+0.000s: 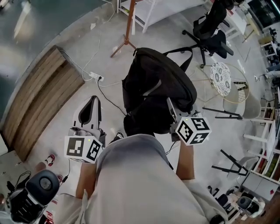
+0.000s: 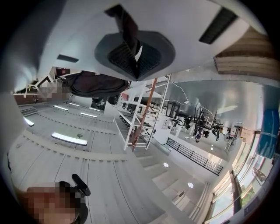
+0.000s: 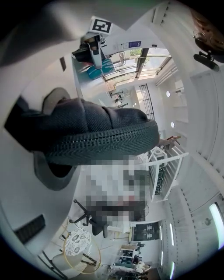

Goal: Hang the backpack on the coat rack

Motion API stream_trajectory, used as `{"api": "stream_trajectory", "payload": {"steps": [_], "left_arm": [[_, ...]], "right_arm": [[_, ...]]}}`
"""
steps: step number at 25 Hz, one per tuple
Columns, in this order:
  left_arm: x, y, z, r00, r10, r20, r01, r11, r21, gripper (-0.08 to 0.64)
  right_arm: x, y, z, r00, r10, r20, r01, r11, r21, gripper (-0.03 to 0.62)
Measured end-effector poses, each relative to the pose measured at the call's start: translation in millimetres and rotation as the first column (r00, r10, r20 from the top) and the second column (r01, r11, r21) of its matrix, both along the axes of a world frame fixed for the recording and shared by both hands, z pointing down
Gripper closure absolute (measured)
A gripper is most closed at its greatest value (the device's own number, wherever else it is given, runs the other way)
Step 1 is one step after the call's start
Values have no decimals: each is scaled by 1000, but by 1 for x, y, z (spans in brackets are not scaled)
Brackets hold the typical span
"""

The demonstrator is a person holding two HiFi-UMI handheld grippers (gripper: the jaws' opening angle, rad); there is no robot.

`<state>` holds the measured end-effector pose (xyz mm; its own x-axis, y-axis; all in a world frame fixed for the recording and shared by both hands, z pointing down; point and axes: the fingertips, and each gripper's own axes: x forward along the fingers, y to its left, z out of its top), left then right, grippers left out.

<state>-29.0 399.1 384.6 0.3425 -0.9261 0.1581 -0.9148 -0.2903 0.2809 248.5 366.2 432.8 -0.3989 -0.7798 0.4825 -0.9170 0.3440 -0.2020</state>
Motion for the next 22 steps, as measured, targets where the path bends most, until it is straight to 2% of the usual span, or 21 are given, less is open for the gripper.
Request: {"api": "stream_trajectory", "payload": {"steps": [4, 13, 18, 22], "left_arm": [[20, -41, -9, 1000, 24, -5, -24, 1000, 4, 554], [49, -124, -12, 1000, -18, 26, 18, 1000, -1, 554], [61, -154, -17, 998, -50, 36, 50, 999, 19, 554], [69, -173, -17, 998, -44, 39, 44, 999, 8, 554]], "right_arm": [[7, -45, 6, 999, -33, -6, 33, 999, -17, 407], [22, -128, 26, 993, -114, -30, 112, 993, -43, 405], [26, -158, 29, 988, -150, -29, 149, 988, -46, 404], [27, -179, 26, 986, -164, -23, 162, 986, -49, 403]]}}
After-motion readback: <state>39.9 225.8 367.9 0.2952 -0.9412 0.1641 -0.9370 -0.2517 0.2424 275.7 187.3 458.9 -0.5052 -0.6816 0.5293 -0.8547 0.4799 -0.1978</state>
